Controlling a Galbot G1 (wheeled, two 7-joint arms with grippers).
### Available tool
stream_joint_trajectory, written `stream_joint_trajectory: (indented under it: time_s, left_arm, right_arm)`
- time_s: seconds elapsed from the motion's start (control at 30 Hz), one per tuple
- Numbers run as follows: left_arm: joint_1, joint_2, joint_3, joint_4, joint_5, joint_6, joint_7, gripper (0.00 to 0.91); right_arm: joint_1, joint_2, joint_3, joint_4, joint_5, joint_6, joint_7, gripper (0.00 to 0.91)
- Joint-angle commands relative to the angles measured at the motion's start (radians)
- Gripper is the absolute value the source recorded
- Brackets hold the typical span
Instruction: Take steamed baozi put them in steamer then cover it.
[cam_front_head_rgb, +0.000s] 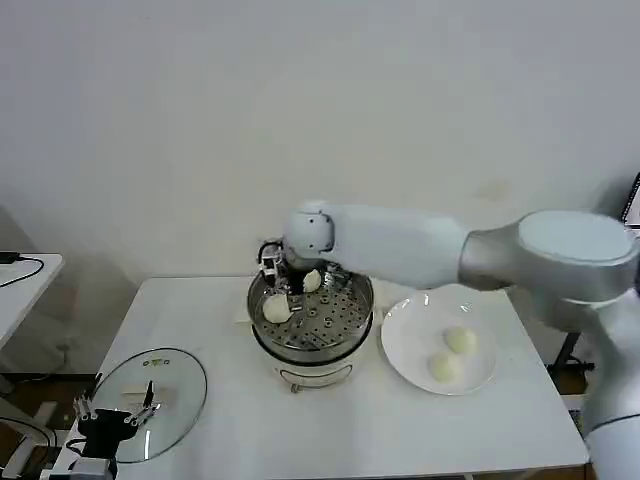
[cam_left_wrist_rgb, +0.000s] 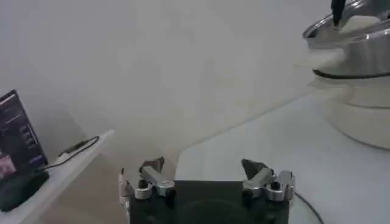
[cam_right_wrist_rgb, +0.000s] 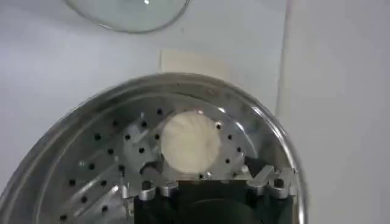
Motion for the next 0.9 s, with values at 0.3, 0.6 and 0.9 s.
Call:
stream_joint_trajectory:
  time_s: [0.3,0.6,0.9]
  left_arm:
    - [0.009,0.044,-0.014,-0.024,-0.037,0.024,0.009,0.907]
    - [0.01,0.04,0.011,-0.008,-0.023,0.022,0.01,0.907]
    - [0.013,0.04,0.011,-0.004,-0.01,0.025,0.012,0.907]
  right_arm:
    - [0.127,-0.66,-0.022,0.327,-0.23,0.204,-0.176,0.907]
    - [-0.034,-0.868,0.069,0.368,-0.376,0.28,-0.24,0.907]
    - [-0.402,-0.909,0.294,0.343,-0.537,0.313,-0.253,0.907]
